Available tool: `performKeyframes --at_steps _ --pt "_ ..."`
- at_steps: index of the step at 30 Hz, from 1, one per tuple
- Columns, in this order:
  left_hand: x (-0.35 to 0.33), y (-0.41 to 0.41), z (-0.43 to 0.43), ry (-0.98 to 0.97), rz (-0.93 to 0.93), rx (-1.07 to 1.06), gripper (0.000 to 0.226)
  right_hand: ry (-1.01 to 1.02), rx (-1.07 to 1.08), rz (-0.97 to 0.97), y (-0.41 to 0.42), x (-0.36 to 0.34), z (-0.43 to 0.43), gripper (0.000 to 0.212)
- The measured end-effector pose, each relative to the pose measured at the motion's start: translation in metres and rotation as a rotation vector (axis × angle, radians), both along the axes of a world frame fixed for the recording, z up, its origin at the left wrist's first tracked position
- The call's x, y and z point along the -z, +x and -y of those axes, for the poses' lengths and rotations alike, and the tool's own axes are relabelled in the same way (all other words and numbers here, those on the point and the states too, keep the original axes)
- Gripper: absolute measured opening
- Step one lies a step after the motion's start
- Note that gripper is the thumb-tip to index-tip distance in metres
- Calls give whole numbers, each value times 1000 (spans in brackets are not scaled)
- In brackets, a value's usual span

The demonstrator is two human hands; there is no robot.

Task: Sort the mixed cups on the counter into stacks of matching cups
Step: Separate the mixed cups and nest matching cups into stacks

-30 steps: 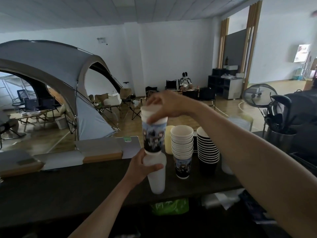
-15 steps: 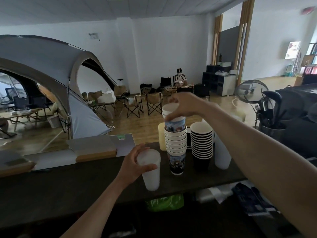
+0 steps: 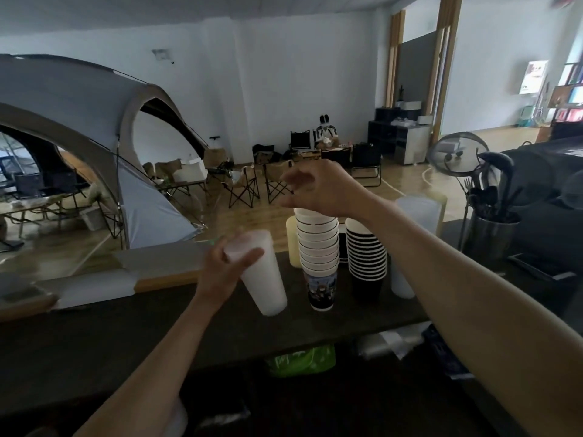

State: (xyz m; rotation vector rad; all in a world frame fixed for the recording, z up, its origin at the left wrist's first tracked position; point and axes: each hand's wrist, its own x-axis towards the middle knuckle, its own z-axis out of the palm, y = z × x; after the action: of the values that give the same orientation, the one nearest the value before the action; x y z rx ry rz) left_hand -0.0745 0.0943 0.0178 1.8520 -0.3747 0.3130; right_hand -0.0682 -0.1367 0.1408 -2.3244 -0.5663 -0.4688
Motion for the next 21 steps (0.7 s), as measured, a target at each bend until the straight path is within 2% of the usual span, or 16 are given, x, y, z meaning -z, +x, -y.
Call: performKeyframes --at_steps 2,6,9,11,15,18,20,21 --pt "-44 -1 2 -24 106 0 102 38 -56 -93 -3 -5 -1 62" --pt "-118 5 21 -57 223 4 81 197 -165 -230 -15 -18 5 53" --pt "-154 7 52 -89 245 11 61 360 -204 -212 -29 -29 18 37" --pt "-173 9 79 -62 290 19 50 455 -186 -160 -37 -41 38 36" --pt "-199 12 147 -11 373 80 78 494 -59 -23 -45 -62 101 41" --pt "-202 18 207 71 366 138 74 458 76 27 -44 -61 155 52" --pt "-198 20 243 110 370 160 88 431 149 44 -43 -53 187 67" --pt "-194 23 258 119 382 172 89 418 171 49 -41 -47 201 72"
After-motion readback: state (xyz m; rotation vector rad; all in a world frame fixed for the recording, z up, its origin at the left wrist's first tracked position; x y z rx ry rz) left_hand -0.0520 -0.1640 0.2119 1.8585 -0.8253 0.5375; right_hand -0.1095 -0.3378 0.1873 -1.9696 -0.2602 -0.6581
